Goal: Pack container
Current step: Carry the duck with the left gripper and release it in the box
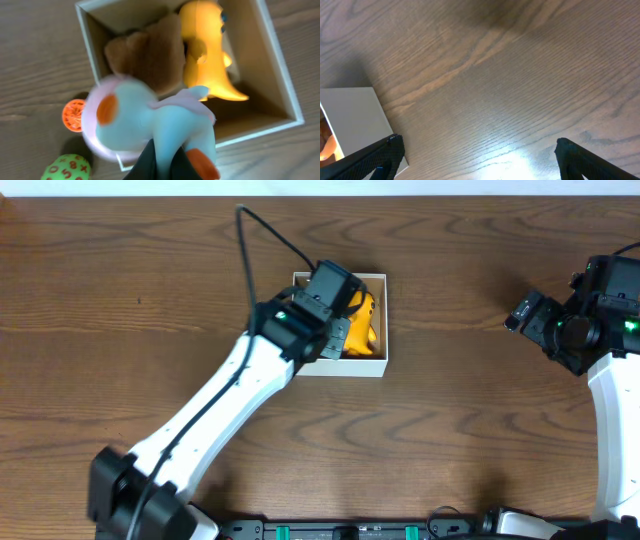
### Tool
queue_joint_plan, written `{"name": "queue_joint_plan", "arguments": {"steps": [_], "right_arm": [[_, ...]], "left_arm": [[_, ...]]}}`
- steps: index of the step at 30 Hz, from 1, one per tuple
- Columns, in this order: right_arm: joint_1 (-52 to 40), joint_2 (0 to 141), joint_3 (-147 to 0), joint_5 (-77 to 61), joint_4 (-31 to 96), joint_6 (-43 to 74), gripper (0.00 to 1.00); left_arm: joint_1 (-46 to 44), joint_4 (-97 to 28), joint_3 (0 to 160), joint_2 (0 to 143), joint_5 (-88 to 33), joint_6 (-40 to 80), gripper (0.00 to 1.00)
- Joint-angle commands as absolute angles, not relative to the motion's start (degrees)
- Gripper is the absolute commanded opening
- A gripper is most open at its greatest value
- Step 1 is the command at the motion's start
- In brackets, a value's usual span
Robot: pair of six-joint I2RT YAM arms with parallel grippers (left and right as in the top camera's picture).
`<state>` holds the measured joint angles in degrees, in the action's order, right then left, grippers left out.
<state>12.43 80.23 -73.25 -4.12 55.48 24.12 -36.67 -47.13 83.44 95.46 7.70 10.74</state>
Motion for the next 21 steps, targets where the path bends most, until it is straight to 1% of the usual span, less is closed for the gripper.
{"name": "queue_joint_plan", "arguments": {"steps": [1, 9, 11, 13, 15, 18, 19, 21], "right_arm": [[12.69, 80.38, -73.28, -4.58, 55.59, 24.80, 0.99], [12.69, 80.38, -73.28, -4.56, 55.79, 24.77, 0.99], [12.69, 80.38, -73.28, -4.56, 55.83, 24.80, 0.99], [12.69, 80.38, -73.28, -4.58, 55.83, 24.80, 0.99], [12.69, 80.38, -73.28, -4.58, 55.83, 24.80, 0.99], [12.69, 80.38, -73.28, -4.58, 55.99, 24.80, 0.99], [12.67, 80.38, -73.28, -4.58, 56.01, 24.80, 0.99], [12.69, 80.38, -73.28, -4.56, 56.01, 24.80, 0.99]], "left_arm": [[-36.40, -46.33, 83.92, 100.42, 8.25, 11.68, 0.06], [-36.45, -45.54, 83.92, 108.14, 8.25, 13.52, 0.07], [-36.45, -45.54, 83.92, 108.73, 8.23, 13.89, 0.10], [-36.45, -45.56, 83.92, 108.92, 8.21, 14.09, 0.17], [-36.47, -45.54, 83.94, 108.88, 8.21, 14.09, 0.34], [-36.45, -45.87, 84.49, 108.49, 8.21, 14.06, 0.52], [-36.47, -46.24, 85.06, 108.16, 8.19, 14.09, 0.57], [-36.47, -47.51, 86.72, 107.61, 8.19, 14.06, 0.57]]}}
